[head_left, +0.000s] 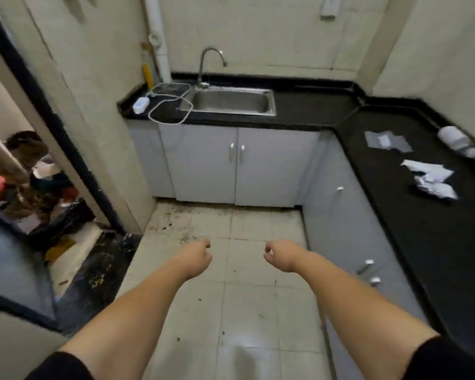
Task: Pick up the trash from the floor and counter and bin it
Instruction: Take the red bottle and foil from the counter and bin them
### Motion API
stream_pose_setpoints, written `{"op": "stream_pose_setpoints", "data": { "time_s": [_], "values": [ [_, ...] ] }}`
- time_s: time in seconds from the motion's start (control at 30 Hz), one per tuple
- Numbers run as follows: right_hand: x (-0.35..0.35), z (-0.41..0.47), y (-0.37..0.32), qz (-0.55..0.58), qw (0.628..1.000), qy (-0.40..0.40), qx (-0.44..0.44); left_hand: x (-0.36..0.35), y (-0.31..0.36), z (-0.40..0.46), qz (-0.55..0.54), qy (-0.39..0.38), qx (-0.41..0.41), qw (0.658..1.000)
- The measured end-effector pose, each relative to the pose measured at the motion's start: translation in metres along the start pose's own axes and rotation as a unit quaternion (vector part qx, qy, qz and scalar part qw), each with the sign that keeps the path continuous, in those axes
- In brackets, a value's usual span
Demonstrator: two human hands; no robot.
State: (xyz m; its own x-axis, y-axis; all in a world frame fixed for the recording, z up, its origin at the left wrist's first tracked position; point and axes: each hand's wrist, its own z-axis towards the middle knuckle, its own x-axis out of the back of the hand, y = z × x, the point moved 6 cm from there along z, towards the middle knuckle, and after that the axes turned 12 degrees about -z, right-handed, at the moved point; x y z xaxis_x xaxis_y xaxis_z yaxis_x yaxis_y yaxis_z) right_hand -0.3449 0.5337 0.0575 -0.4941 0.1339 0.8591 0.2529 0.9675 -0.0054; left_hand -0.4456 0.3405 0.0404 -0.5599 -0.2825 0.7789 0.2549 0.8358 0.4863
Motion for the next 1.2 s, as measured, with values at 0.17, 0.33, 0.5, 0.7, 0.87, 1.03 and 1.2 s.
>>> {"op": "stream_pose_setpoints", "data": {
  "time_s": [0.17,0.33,0.5,0.7,0.87,1.03,1.2],
  "values": [
    [-0.035,-0.076,0.098,0.091,0.982,0.006,-0.163,-0.051,0.11,0.01,0.076,-0.08,-0.15,0.983],
    [-0.074,-0.155,0.141,0.16,0.947,-0.003,-0.278,-0.097,0.187,-0.001,0.143,-0.136,-0.261,0.945],
    [-0.107,-0.233,0.17,0.215,0.908,0.009,-0.359,-0.145,0.259,-0.037,0.184,-0.179,-0.351,0.9],
    [-0.136,-0.302,0.23,0.252,0.859,0.036,-0.444,-0.205,0.352,-0.075,0.219,-0.203,-0.437,0.848],
    [-0.149,-0.338,0.302,0.271,0.831,0.048,-0.483,-0.249,0.438,-0.089,0.221,-0.2,-0.485,0.822],
    [-0.152,-0.347,0.38,0.272,0.837,0.047,-0.473,-0.29,0.506,-0.088,0.22,-0.206,-0.491,0.817],
    [-0.146,-0.361,0.466,0.257,0.833,0.075,-0.484,-0.35,0.548,-0.085,0.225,-0.246,-0.483,0.809]
  ]
}}
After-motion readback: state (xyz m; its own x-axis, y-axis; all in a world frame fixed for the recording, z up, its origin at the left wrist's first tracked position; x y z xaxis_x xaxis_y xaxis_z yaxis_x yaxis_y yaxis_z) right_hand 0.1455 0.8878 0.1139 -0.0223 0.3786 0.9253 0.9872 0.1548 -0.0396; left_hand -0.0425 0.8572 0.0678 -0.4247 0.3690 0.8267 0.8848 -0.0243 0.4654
